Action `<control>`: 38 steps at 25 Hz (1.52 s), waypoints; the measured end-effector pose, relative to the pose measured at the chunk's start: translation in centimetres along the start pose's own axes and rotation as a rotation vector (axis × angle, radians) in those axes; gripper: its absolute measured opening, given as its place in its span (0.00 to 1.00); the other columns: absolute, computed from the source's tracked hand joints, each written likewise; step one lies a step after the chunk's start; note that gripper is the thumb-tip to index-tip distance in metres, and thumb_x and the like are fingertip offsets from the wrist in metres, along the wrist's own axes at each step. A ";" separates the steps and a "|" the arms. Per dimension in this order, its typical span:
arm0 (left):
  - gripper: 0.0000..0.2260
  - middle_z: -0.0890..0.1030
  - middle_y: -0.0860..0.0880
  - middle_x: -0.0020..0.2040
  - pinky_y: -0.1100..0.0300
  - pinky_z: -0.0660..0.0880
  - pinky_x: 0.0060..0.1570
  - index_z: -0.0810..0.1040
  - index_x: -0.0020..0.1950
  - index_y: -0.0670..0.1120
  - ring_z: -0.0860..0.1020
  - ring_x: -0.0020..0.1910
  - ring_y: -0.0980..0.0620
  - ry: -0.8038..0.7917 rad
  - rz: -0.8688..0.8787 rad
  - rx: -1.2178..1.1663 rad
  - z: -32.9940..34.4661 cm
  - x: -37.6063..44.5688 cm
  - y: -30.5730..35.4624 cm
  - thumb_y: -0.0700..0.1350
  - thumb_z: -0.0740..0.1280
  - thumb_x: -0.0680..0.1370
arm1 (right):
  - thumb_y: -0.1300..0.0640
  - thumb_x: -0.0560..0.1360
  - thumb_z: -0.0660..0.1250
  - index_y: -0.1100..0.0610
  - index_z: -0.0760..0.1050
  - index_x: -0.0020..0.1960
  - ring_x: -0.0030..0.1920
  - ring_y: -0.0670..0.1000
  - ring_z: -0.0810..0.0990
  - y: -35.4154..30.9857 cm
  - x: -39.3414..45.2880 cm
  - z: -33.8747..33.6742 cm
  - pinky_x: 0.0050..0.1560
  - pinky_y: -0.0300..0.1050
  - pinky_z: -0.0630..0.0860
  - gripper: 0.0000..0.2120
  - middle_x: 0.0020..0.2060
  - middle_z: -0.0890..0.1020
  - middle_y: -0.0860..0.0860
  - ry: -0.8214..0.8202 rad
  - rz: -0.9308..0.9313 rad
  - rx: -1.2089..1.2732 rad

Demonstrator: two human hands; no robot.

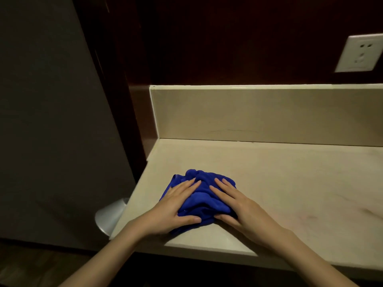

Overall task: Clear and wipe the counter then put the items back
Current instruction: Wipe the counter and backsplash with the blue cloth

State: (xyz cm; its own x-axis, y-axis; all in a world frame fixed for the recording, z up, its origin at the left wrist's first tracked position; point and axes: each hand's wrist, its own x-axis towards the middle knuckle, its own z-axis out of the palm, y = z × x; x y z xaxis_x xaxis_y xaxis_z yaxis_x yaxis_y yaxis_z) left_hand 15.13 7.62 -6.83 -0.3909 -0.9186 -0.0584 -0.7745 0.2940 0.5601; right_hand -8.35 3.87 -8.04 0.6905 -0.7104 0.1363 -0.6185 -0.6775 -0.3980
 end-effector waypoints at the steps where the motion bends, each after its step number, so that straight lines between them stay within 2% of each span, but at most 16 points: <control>1: 0.36 0.43 0.68 0.73 0.59 0.43 0.76 0.44 0.74 0.63 0.43 0.74 0.66 -0.009 0.011 0.004 0.6 0.9 1.1 0.59 0.65 0.76 | 0.31 0.69 0.45 0.38 0.44 0.73 0.74 0.36 0.39 0.8 -1.2 -0.6 0.66 0.23 0.38 0.34 0.74 0.43 0.36 -0.004 0.013 -0.008; 5: 0.35 0.43 0.69 0.71 0.59 0.44 0.76 0.43 0.72 0.64 0.43 0.72 0.68 -0.046 0.057 0.026 3.0 4.5 5.2 0.58 0.65 0.76 | 0.30 0.69 0.44 0.38 0.43 0.73 0.74 0.36 0.39 4.4 -5.1 -3.1 0.66 0.24 0.38 0.35 0.73 0.43 0.36 0.007 0.064 -0.042; 8: 0.36 0.45 0.63 0.76 0.57 0.43 0.76 0.44 0.75 0.60 0.43 0.72 0.67 -0.059 0.104 0.060 4.7 7.3 8.3 0.58 0.65 0.77 | 0.34 0.73 0.51 0.36 0.42 0.72 0.73 0.35 0.40 7.1 -8.0 -4.9 0.69 0.25 0.40 0.31 0.73 0.42 0.34 0.015 0.122 -0.048; 10: 0.36 0.45 0.58 0.78 0.57 0.41 0.76 0.45 0.77 0.57 0.43 0.75 0.62 -0.062 0.150 0.090 6.1 9.2 10.4 0.58 0.64 0.77 | 0.36 0.74 0.54 0.34 0.43 0.72 0.74 0.34 0.42 9.0 -10.2 -6.0 0.73 0.29 0.45 0.31 0.73 0.43 0.32 0.030 0.156 0.001; 12: 0.37 0.45 0.56 0.79 0.59 0.39 0.73 0.45 0.78 0.56 0.43 0.76 0.59 -0.066 0.189 0.097 7.5 10.8 12.3 0.58 0.64 0.77 | 0.30 0.73 0.53 0.29 0.45 0.72 0.74 0.33 0.45 10.6 -12.5 -6.9 0.72 0.29 0.47 0.31 0.73 0.46 0.28 0.058 0.178 0.055; 14: 0.37 0.45 0.55 0.79 0.59 0.39 0.72 0.46 0.78 0.55 0.44 0.77 0.57 -0.072 0.222 0.102 8.4 11.8 13.6 0.58 0.65 0.77 | 0.26 0.70 0.52 0.28 0.42 0.71 0.74 0.34 0.48 11.6 -14.1 -7.5 0.70 0.26 0.47 0.33 0.72 0.46 0.26 0.088 0.205 0.094; 17: 0.37 0.46 0.54 0.79 0.57 0.41 0.74 0.46 0.78 0.54 0.45 0.77 0.56 -0.087 0.251 0.095 8.6 12.3 13.7 0.57 0.66 0.77 | 0.23 0.67 0.51 0.26 0.40 0.68 0.73 0.32 0.47 11.5 -14.6 -7.4 0.68 0.23 0.46 0.34 0.69 0.45 0.22 0.112 0.240 0.141; 19: 0.38 0.47 0.54 0.79 0.59 0.41 0.73 0.47 0.78 0.54 0.46 0.77 0.56 -0.084 0.273 0.096 8.3 12.3 13.1 0.57 0.66 0.76 | 0.22 0.66 0.51 0.25 0.38 0.67 0.73 0.32 0.44 10.8 -14.1 -6.8 0.68 0.24 0.45 0.35 0.70 0.46 0.24 0.114 0.248 0.125; 22: 0.38 0.47 0.55 0.79 0.59 0.42 0.74 0.47 0.78 0.55 0.46 0.77 0.57 -0.100 0.295 0.082 7.6 12.1 12.1 0.58 0.67 0.76 | 0.20 0.65 0.50 0.24 0.35 0.66 0.74 0.34 0.41 9.6 -13.6 -5.7 0.71 0.33 0.45 0.36 0.74 0.46 0.32 0.126 0.292 0.099; 24: 0.39 0.48 0.55 0.79 0.61 0.43 0.73 0.47 0.78 0.55 0.46 0.76 0.58 -0.118 0.307 0.076 6.9 11.5 11.1 0.58 0.67 0.75 | 0.20 0.65 0.49 0.24 0.37 0.67 0.74 0.35 0.40 8.5 -13.0 -4.8 0.72 0.36 0.45 0.35 0.74 0.45 0.32 0.145 0.314 0.086; 28: 0.39 0.48 0.58 0.79 0.62 0.43 0.73 0.48 0.78 0.58 0.46 0.76 0.61 -0.126 0.308 0.059 4.8 9.4 7.6 0.59 0.68 0.75 | 0.22 0.68 0.45 0.26 0.39 0.69 0.74 0.36 0.39 5.6 -10.6 -2.6 0.70 0.30 0.41 0.33 0.73 0.42 0.28 0.142 0.321 0.057; 31: 0.39 0.48 0.60 0.78 0.63 0.44 0.74 0.48 0.77 0.60 0.46 0.75 0.64 -0.118 0.266 0.026 2.3 6.3 4.0 0.59 0.68 0.74 | 0.22 0.68 0.42 0.34 0.45 0.73 0.74 0.36 0.37 2.3 -7.5 -0.7 0.69 0.29 0.39 0.36 0.74 0.41 0.31 0.128 0.287 0.049; 34: 0.38 0.49 0.64 0.77 0.65 0.45 0.73 0.49 0.76 0.63 0.47 0.74 0.68 -0.084 0.196 -0.028 -0.5 1.9 -0.5 0.59 0.70 0.73 | 0.23 0.69 0.39 0.37 0.44 0.74 0.73 0.36 0.34 -2.1 -3.6 1.8 0.68 0.27 0.37 0.37 0.74 0.40 0.33 0.100 0.201 0.039; 38: 0.37 0.50 0.70 0.74 0.74 0.45 0.69 0.51 0.73 0.67 0.48 0.73 0.72 -0.016 0.102 -0.094 -3.7 -4.9 -5.8 0.57 0.71 0.73 | 0.24 0.69 0.35 0.38 0.40 0.73 0.70 0.33 0.28 -7.7 1.5 4.9 0.66 0.27 0.33 0.36 0.72 0.36 0.35 0.051 0.070 0.043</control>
State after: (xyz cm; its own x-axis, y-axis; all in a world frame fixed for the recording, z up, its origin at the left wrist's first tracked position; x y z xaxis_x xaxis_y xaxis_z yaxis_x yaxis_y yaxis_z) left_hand 23.38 9.40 -6.73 -0.4734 -0.8808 -0.0099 -0.6809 0.3588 0.6385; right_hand -0.72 8.94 -9.21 0.6259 -0.7649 0.1521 -0.6471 -0.6182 -0.4462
